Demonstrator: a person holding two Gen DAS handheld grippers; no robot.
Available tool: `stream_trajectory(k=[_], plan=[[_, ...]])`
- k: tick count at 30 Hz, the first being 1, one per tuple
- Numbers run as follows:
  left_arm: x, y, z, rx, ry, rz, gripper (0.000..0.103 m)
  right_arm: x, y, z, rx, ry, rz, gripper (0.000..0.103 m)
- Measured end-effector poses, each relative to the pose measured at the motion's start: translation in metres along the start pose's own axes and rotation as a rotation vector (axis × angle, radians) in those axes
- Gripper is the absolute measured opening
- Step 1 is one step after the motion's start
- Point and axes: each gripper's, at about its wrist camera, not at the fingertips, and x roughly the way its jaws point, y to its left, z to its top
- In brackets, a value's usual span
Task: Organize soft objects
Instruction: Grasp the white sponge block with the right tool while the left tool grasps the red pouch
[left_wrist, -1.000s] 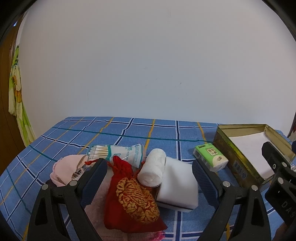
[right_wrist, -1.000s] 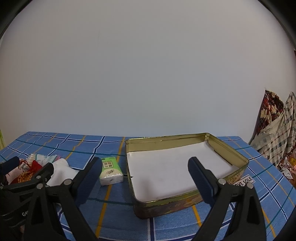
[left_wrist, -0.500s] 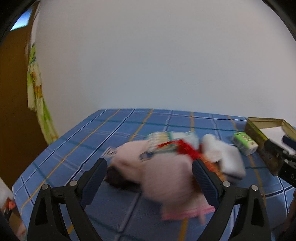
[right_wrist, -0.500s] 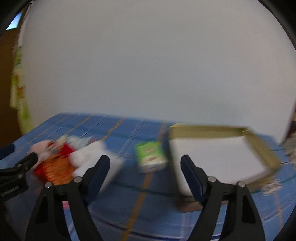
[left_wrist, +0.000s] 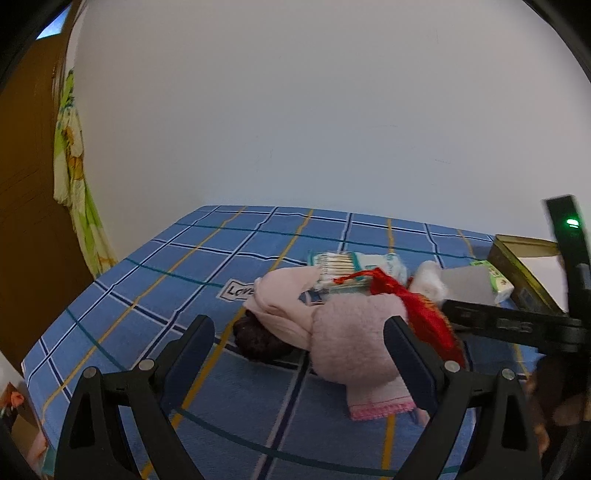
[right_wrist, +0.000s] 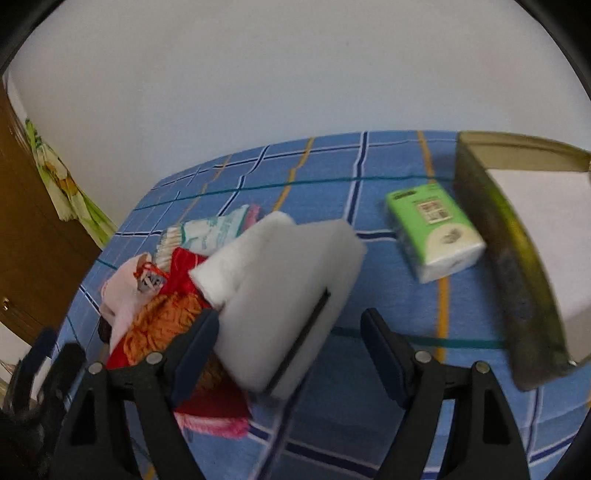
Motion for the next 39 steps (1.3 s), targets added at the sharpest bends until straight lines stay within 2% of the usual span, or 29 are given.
stream_trajectory(k=[2, 3, 4, 5, 6, 9, 13, 18, 20, 21, 22, 23, 27, 29, 30, 31, 32, 36, 39], plan=[[-0.001, -0.005, 0.002, 0.007, -0.002, -0.022, 0.094, 0.009, 0.005, 0.001, -0.023, 0.029, -0.001, 0.08], [-0.003, -0.009, 0.002, 0.016, -0.003, -0.033, 0.094, 0.008, 0.005, 0.0, -0.019, 0.028, 0.009, 0.076], [-0.003, -0.012, 0.002, 0.023, -0.004, -0.04, 0.094, 0.007, 0.005, -0.002, -0.021, 0.015, 0.021, 0.062], [-0.004, -0.015, 0.002, 0.032, -0.007, -0.049, 0.094, 0.005, 0.006, -0.002, -0.036, 0.011, 0.038, 0.053], [-0.005, -0.019, 0.002, 0.042, -0.008, -0.058, 0.094, 0.0, 0.008, -0.002, -0.061, 0.007, 0.055, 0.049], [-0.005, -0.027, 0.002, 0.068, -0.01, -0.09, 0.094, -0.017, 0.018, -0.008, -0.174, -0.083, -0.056, 0.047], [-0.007, -0.039, 0.004, 0.08, -0.007, -0.144, 0.094, -0.046, 0.009, -0.012, -0.201, -0.154, -0.041, 0.046], [0.0, -0.061, 0.011, 0.082, 0.007, -0.207, 0.094, -0.086, -0.008, -0.016, -0.2, -0.319, -0.117, 0.046], [0.008, -0.071, 0.012, 0.087, 0.026, -0.236, 0.087, -0.099, -0.014, -0.019, -0.198, -0.365, -0.146, 0.046], [0.011, -0.075, 0.012, 0.088, 0.034, -0.251, 0.076, -0.105, -0.016, -0.021, -0.199, -0.384, -0.159, 0.046], [0.016, -0.08, 0.012, 0.086, 0.052, -0.275, 0.071, -0.11, -0.018, -0.024, -0.205, -0.404, -0.175, 0.047], [0.023, -0.083, 0.012, 0.085, 0.073, -0.29, 0.071, -0.113, -0.019, -0.025, -0.209, -0.413, -0.184, 0.047], [0.052, -0.091, 0.01, 0.07, 0.158, -0.231, 0.07, -0.123, -0.025, -0.026, -0.201, -0.418, -0.185, 0.047], [0.062, -0.086, 0.008, 0.041, 0.195, -0.225, 0.07, -0.119, -0.025, -0.026, -0.193, -0.41, -0.18, 0.047], [0.068, -0.085, 0.006, 0.03, 0.212, -0.224, 0.064, -0.118, -0.026, -0.025, -0.189, -0.401, -0.18, 0.047], [0.073, -0.083, 0.004, 0.027, 0.224, -0.221, 0.049, -0.115, -0.027, -0.023, -0.184, -0.388, -0.178, 0.047], [0.077, -0.08, 0.003, 0.022, 0.235, -0.219, 0.044, -0.113, -0.027, -0.023, -0.181, -0.382, -0.176, 0.047], [0.071, -0.066, 0.002, -0.055, 0.213, -0.275, 0.029, -0.12, -0.03, -0.027, -0.181, -0.402, -0.171, 0.047], [0.06, -0.056, 0.006, -0.097, 0.166, -0.305, 0.027, -0.126, -0.029, -0.029, -0.183, -0.432, -0.17, 0.047]])
